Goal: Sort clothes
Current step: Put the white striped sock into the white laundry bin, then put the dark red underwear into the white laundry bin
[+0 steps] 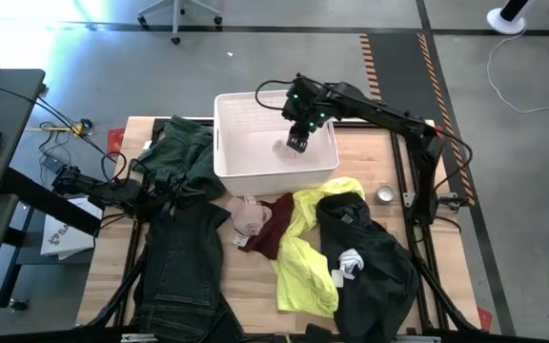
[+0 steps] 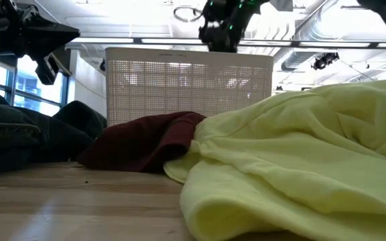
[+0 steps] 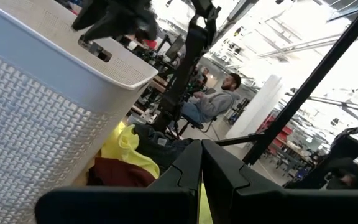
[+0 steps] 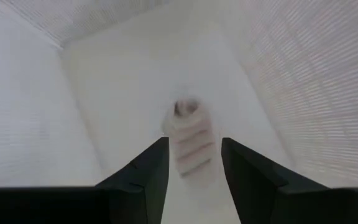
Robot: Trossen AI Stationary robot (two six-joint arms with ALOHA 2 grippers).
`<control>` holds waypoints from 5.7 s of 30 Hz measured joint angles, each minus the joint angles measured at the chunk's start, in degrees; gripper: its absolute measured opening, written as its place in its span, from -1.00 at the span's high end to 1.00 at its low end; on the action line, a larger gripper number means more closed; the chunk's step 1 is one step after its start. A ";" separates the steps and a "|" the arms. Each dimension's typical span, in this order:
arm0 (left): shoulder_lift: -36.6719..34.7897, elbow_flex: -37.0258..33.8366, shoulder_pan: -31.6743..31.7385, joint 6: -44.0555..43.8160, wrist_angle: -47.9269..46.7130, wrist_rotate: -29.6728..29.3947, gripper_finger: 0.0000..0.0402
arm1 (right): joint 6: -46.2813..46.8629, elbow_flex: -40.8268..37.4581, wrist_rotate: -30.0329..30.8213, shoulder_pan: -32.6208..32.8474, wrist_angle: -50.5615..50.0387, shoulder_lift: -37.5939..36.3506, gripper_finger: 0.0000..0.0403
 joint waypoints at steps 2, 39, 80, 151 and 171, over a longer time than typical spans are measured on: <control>0.00 0.00 0.00 -0.09 0.00 0.01 0.95 | -0.08 0.00 0.54 0.48 0.00 -1.67 0.28; 0.00 0.00 -0.01 0.74 -0.08 -0.03 0.95 | 26.76 0.00 6.03 47.30 -20.99 -16.72 -0.20; 0.00 -0.02 -0.11 0.55 -1.77 1.03 0.95 | 55.43 -65.79 14.54 65.48 31.46 -20.97 0.12; 0.00 -0.02 -0.13 -1.48 -2.14 -0.32 0.95 | 7.72 -38.10 19.76 46.64 30.03 -34.47 -0.01; -0.02 -0.02 -0.04 -3.93 -0.92 -2.04 0.95 | 28.40 -57.61 25.14 64.76 48.48 -34.42 -0.01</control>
